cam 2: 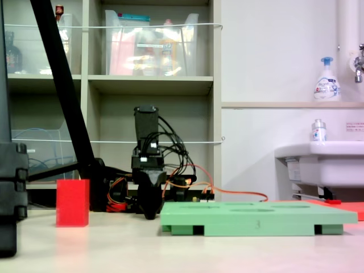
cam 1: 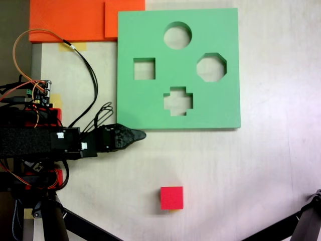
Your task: Put the square block into the corresponding hole
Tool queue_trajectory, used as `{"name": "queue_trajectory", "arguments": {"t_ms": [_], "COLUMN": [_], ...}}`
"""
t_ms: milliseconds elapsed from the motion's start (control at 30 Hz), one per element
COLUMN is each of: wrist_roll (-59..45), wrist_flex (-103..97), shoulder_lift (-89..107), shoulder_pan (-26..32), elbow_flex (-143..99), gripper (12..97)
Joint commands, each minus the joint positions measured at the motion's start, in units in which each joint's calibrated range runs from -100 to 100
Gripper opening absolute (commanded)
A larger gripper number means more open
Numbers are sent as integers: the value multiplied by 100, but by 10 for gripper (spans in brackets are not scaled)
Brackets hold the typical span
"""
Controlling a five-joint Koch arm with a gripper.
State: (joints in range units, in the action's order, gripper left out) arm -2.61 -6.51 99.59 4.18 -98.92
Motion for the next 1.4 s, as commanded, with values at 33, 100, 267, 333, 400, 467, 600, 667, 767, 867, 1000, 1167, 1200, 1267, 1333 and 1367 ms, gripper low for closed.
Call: {"name": "queue_trajectory", "arguments": {"t_ms": [33, 100, 267, 333, 400, 467, 600, 667, 767, 867, 1000, 1167, 1200, 1267, 1333, 1367], "wrist_roll": [-29, -29, 288, 288, 366, 659, 2501, 2647, 3302, 3800, 4142, 4386, 4386, 4386, 4371, 4342], "wrist_flex": [492, 502, 463, 463, 454, 367, -480, -384, 1513, 3699, 5403, 7348, 7608, 8186, 8446, 8648], "shoulder_lift": [41, 41, 41, 41, 41, 41, 41, 41, 41, 41, -71, -308, -392, -713, -1076, -1314], "shoulder_pan": [-34, -24, -181, -176, -244, -386, -694, -1031, -1314, -1353, -1372, -1284, -1289, -1314, -1421, -1460], "elbow_flex": [-108, -108, -108, -108, -108, -108, -108, -108, 1238, 2654, 3751, 5166, 5406, 6024, 6542, 6871], "gripper": [505, 499, 491, 491, 489, 498, 490, 465, 432, 432, 400, 385, 385, 385, 388, 404]}}
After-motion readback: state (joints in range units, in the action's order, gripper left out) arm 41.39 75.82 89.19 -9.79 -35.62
